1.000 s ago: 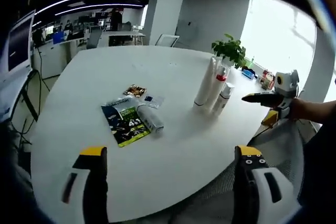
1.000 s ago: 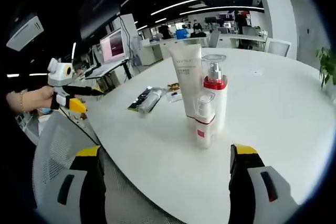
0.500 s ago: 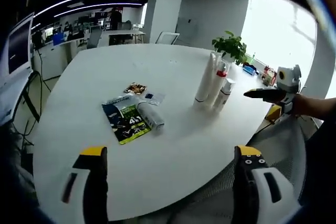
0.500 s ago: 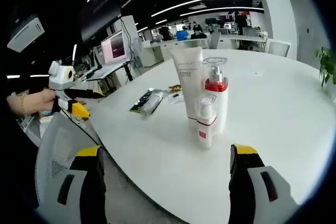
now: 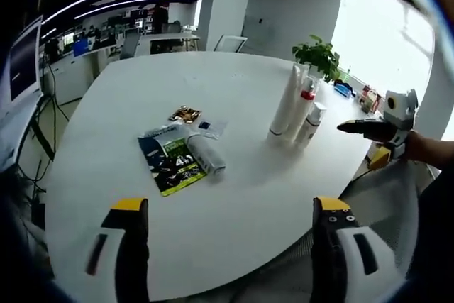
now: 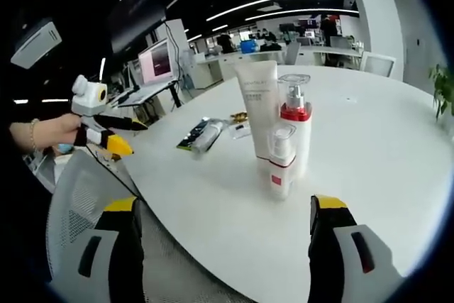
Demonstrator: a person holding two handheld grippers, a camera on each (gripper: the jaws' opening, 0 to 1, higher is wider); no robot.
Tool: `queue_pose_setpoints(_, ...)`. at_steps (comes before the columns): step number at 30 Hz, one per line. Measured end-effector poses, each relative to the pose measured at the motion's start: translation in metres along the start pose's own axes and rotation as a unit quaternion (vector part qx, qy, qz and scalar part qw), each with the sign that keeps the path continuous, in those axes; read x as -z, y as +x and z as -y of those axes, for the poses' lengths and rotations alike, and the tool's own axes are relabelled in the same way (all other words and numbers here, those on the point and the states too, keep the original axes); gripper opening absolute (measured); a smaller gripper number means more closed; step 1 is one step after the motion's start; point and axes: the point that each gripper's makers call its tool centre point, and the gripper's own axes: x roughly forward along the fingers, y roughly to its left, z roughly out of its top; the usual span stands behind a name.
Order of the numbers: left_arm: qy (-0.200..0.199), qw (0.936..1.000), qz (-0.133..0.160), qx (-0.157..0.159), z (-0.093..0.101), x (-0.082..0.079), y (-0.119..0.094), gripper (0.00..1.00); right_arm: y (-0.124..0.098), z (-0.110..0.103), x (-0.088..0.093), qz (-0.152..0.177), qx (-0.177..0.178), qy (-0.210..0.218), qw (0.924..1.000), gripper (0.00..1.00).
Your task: Arrange the skincare products in the storage area until every visible bottle or jar stands upright without overlapping.
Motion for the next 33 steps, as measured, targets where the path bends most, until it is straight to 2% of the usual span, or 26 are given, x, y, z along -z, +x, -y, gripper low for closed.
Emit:
queue_pose_setpoints(3, -0.004, 0.9999, -0.009, -0.012, -0.004, 0.0, 0.006, 0.9, 0.001, 0.001, 0.0, 0.001, 0.002, 0.001, 1.0, 0.99)
queue_pose_setpoints(9, -0.003, 0.9997, -0.019, -0.017, -0.004, -0.002, 0.015, 0.89, 0.002, 0.002, 0.003, -0.001, 0.006, -0.002, 1.0, 0.99)
queue_pose_setpoints(15, -0.001, 0.9992, -0.03, -0.027, -0.005, -0.009, 0.03, 0.84, 0.002, 0.003, 0.003, -0.001, 0.009, 0.002, 1.0, 0.99)
queue_pose_setpoints(16, -0.009, 0.9981, -0.047, -0.037, -0.008, -0.005, 0.032, 0.8, 0.002, 0.004, 0.003, -0.001, 0.011, 0.003, 0.9999, 0.99)
queue_pose_setpoints(18, -0.01, 0.9976, -0.057, -0.039, -0.01, -0.003, 0.036, 0.73, 0.002, 0.005, 0.003, -0.001, 0.012, 0.006, 0.9999, 0.99)
queue_pose_setpoints(22, -0.019, 0.9957, -0.083, -0.038, -0.009, 0.0, 0.046, 0.76, 0.002, 0.007, 0.003, -0.001, 0.014, 0.011, 0.9998, 0.99)
queue_pose_setpoints(28, -0.004, 0.9941, -0.102, -0.037, -0.005, -0.003, 0.056, 0.75, 0.002, 0.008, 0.004, -0.004, 0.016, 0.016, 0.9997, 0.99)
queue_pose_setpoints(29, -0.005, 0.9937, -0.105, -0.038, -0.001, 0.0, 0.053, 0.74, 0.002, 0.008, 0.004, -0.005, 0.017, 0.016, 0.9997, 0.99)
queue_pose_setpoints(33, -0.006, 0.9925, -0.114, -0.043, -0.003, -0.005, 0.063, 0.71, 0.002, 0.008, 0.005, -0.007, 0.017, 0.018, 0.9997, 0.99)
